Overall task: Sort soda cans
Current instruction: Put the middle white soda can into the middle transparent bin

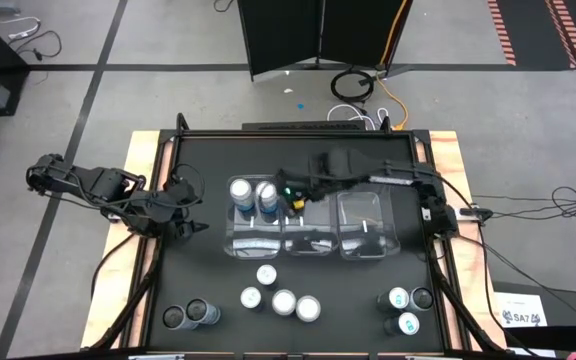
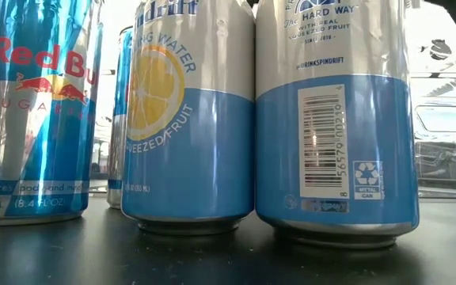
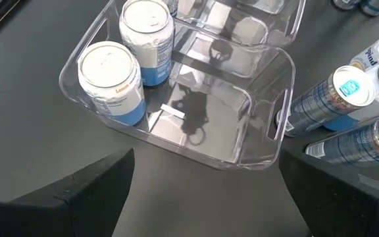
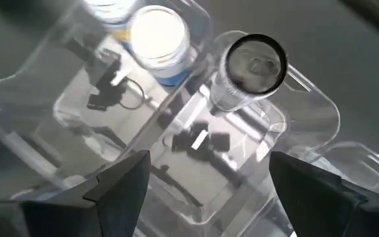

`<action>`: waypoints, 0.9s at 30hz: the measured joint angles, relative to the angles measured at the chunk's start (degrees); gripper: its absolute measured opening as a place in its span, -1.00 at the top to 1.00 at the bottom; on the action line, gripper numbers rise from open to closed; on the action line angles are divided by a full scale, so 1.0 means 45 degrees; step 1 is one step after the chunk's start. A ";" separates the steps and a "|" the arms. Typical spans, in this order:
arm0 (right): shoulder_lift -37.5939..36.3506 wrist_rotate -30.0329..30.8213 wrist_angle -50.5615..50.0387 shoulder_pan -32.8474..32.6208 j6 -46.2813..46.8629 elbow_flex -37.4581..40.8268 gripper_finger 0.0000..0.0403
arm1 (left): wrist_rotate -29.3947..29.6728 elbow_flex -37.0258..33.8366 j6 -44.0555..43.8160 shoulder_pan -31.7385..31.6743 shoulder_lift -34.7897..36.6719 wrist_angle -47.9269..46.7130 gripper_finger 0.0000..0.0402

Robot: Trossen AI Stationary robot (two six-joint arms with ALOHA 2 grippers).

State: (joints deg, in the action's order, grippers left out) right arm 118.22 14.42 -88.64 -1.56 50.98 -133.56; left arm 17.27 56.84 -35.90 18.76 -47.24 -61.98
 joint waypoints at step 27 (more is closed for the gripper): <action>-0.1149 0.3311 -0.0303 -0.5698 0.7046 0.0367 -0.51 | -0.0366 0.0000 -0.0272 0.0000 0.0000 0.0438 -0.92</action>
State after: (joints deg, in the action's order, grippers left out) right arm 113.05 29.32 -90.01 -27.21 82.68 -131.91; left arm 15.62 56.84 -37.12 18.76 -47.24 -60.00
